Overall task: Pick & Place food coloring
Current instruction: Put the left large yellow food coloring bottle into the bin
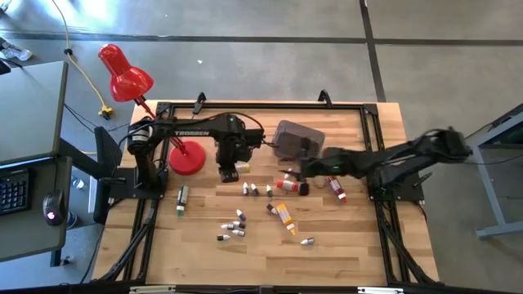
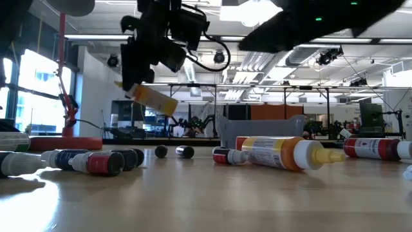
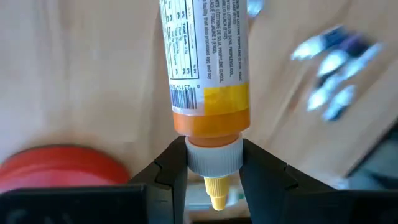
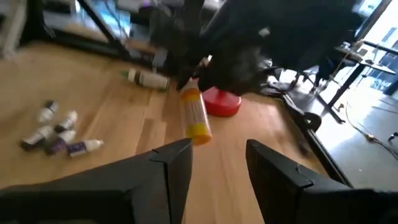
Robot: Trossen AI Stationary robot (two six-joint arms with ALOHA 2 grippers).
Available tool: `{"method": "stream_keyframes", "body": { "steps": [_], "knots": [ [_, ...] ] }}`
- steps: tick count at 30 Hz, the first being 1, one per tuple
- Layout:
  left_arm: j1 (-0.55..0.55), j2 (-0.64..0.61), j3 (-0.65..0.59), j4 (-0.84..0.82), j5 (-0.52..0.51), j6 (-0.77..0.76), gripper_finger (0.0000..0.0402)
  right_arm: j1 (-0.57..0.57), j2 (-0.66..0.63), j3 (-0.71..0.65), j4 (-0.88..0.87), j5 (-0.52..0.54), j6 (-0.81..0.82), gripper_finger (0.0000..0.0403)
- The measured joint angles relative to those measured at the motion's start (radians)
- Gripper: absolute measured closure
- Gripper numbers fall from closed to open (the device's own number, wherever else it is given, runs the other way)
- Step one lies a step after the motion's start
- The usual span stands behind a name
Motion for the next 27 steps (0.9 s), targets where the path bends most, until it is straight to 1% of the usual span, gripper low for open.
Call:
{"method": "stream_keyframes", "body": {
  "steps": [1,5,7,8,11,16,18,21,27],
  "knots": [
    [0.007,0.0,0.002,0.022,0.03,-0.027,0.0291,0.0,0.044,0.035,-0.016,0.0,-0.009,0.0258],
    [0.029,-0.009,0.005,0.117,0.19,-0.241,0.0291,0.0,0.193,0.16,-0.115,0.0,-0.071,0.0259],
    [0.033,-0.009,0.006,0.179,0.239,-0.312,0.0291,0.0,0.248,0.208,-0.175,0.007,-0.104,0.0258],
    [0.037,-0.009,0.006,0.209,0.244,-0.342,0.0291,0.001,0.268,0.227,-0.198,0.017,-0.123,0.0258],
    [0.053,-0.009,0.006,0.304,0.27,-0.403,0.0291,0.01,0.309,0.27,-0.227,0.097,-0.193,0.0259],
    [0.087,-0.009,0.005,0.417,0.377,-0.514,0.0291,0.029,0.33,0.279,-0.227,0.265,-0.28,0.0258],
    [0.094,-0.008,0.005,0.434,0.396,-0.542,0.0291,0.031,0.33,0.268,-0.221,0.304,-0.311,0.0258],
    [0.098,-0.008,0.005,0.428,0.392,-0.539,0.0291,0.03,0.33,0.257,-0.22,0.32,-0.318,0.0256],
    [0.096,-0.008,0.005,0.425,0.383,-0.524,0.0291,0.029,0.328,0.254,-0.217,0.251,-0.312,0.0241]
  ]
}}
